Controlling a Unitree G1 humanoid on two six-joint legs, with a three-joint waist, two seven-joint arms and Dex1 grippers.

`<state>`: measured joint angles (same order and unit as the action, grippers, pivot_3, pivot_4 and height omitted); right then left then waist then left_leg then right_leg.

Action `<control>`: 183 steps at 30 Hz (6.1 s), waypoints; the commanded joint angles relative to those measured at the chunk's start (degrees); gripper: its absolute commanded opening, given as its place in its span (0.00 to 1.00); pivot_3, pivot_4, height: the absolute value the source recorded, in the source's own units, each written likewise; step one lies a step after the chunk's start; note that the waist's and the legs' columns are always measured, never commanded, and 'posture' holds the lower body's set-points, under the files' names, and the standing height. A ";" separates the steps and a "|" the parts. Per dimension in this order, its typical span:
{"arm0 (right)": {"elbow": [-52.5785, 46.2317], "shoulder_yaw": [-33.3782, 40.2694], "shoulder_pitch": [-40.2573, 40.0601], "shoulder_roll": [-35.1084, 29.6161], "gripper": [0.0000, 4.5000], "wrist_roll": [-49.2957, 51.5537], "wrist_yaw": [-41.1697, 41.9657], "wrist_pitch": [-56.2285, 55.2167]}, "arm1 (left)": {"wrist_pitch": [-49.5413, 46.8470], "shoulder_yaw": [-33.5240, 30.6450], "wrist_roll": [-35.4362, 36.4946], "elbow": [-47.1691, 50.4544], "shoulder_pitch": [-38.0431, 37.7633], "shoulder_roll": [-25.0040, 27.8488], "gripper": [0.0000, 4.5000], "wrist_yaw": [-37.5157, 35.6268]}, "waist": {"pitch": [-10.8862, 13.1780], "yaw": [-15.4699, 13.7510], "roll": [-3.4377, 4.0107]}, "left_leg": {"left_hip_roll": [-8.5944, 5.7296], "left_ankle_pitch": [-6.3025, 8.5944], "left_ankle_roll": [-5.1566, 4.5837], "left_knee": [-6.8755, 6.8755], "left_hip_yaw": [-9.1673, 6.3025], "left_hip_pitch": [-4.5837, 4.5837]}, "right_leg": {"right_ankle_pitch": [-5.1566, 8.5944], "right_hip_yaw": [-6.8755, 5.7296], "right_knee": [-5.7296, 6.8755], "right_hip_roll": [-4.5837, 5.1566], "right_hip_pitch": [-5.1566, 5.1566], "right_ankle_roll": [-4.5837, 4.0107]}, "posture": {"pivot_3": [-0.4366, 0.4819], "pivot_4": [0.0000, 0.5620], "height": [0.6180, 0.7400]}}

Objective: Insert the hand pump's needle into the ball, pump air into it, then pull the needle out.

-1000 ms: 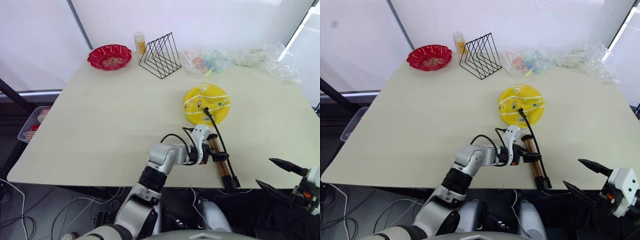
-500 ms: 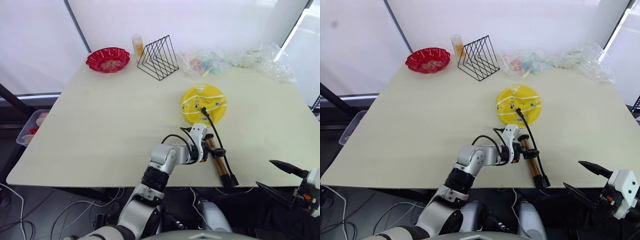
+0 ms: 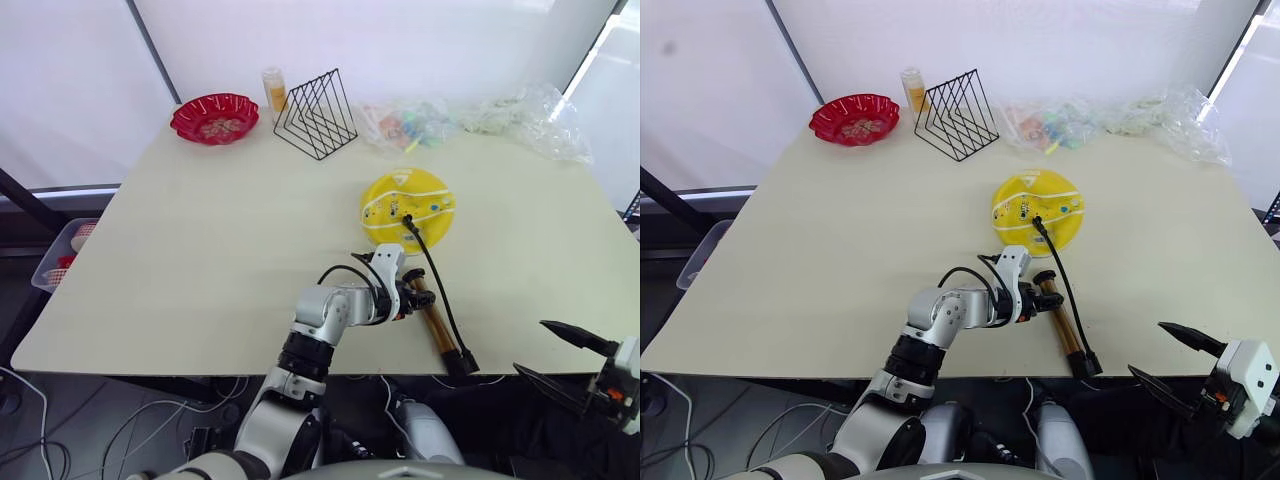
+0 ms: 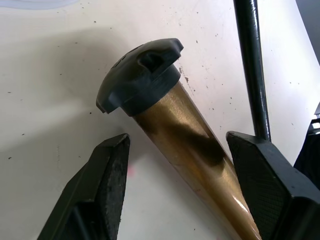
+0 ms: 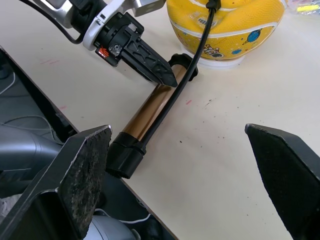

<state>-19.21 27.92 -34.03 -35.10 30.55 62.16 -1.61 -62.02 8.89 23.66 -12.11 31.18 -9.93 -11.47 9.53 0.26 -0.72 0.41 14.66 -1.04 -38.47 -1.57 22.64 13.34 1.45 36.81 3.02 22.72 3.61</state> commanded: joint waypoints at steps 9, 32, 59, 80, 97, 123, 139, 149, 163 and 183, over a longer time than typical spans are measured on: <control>-0.46 0.76 -0.11 -0.21 1.00 -0.01 0.19 -1.05 | 1.69 -2.55 0.48 -8.31 6.09 -7.89 0.73 6.30 | -0.18 -0.02 -0.15 | 0.01 0.00 0.00 0.00 -0.06 -0.08 | 0.00 -0.01 0.00 0.00 -0.05 0.01 | 0.48 0.27 1.00; -0.25 0.99 1.19 -0.64 1.00 0.89 -0.11 0.16 | 8.99 -1.12 5.91 -20.44 14.01 -10.44 0.73 6.44 | -0.63 0.16 -0.43 | -0.02 0.15 0.25 0.03 -0.33 -0.70 | 0.03 -0.10 -0.09 0.09 -0.61 0.04 | 0.48 0.27 1.00; -0.57 0.84 1.29 -0.22 1.00 0.52 -0.40 -0.79 | 7.11 3.11 7.96 -15.56 12.33 -6.52 0.40 5.32 | -0.42 0.04 -0.34 | -0.01 0.02 0.04 0.25 -0.45 0.18 | 0.05 -0.28 -0.45 0.10 0.00 0.09 | 0.48 0.27 1.00; -2.67 -2.37 7.08 -2.10 1.00 2.39 0.45 3.11 | -3.95 2.67 4.02 6.85 7.20 9.88 0.40 0.86 | 0.01 -0.23 0.00 | -0.04 0.02 0.03 0.40 -0.28 0.34 | 0.02 -0.15 -0.51 0.04 0.22 0.08 | 0.48 0.27 1.00; -4.72 -3.38 9.25 -2.19 1.00 4.17 -1.12 6.11 | 4.24 6.01 1.51 14.24 3.08 21.99 0.40 -12.10 | 0.01 -0.13 0.02 | -0.01 0.01 0.04 0.21 -0.31 0.21 | -0.08 -0.07 -0.12 -0.01 0.22 -0.19 | 0.48 0.27 1.00; -4.11 -5.14 10.56 -2.13 1.00 3.42 -1.12 5.84 | 10.39 3.23 1.96 22.04 -5.52 30.07 0.46 -22.46 | 0.00 -0.96 0.04 | -0.01 0.01 0.03 0.15 -0.31 0.19 | -0.08 -0.01 -0.07 0.02 0.21 -0.20 | 0.48 0.27 1.00; -4.23 -4.59 10.03 -2.33 1.00 3.21 -0.88 5.72 | 6.64 9.79 -2.06 22.31 -9.21 32.00 0.83 -22.48 | 0.00 -0.97 0.04 | -0.01 0.01 0.02 0.14 -0.30 0.18 | -0.08 0.00 -0.06 0.02 0.21 -0.20 | 0.48 0.27 1.00; -4.69 -4.68 9.60 -2.68 1.00 3.23 -0.36 5.66 | 6.09 14.09 -5.64 21.25 -9.36 30.23 0.83 -20.86 | -0.03 -1.06 0.08 | -0.01 0.01 0.02 0.13 -0.29 0.16 | -0.08 0.01 -0.04 0.03 0.20 -0.20 | 0.48 0.27 1.00; -5.95 -4.82 9.52 -4.04 1.00 4.81 1.68 7.35 | 5.86 15.81 -9.08 19.96 -9.76 29.98 0.26 -20.51 | -0.06 -1.02 0.13 | 0.00 0.00 0.02 0.09 -0.30 0.01 | -0.07 0.00 -0.04 0.02 0.04 -0.19 | 0.48 0.27 1.00; -5.64 -6.95 12.67 -2.78 1.00 4.99 0.77 7.45 | 25.37 7.12 -11.39 24.71 -13.93 32.14 0.24 -19.82 | -0.04 -1.03 0.11 | 0.03 0.00 0.02 0.09 -0.31 0.03 | -0.08 -0.01 -0.04 0.03 0.07 -0.22 | 0.48 0.27 1.00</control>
<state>-23.64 20.69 -21.81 -38.05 34.28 63.20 6.09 -40.40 17.94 12.75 9.33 17.27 22.23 -31.83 9.49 -0.76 -0.60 0.45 14.66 -1.03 -38.38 -1.87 22.68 13.25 1.44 36.78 3.07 22.79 3.39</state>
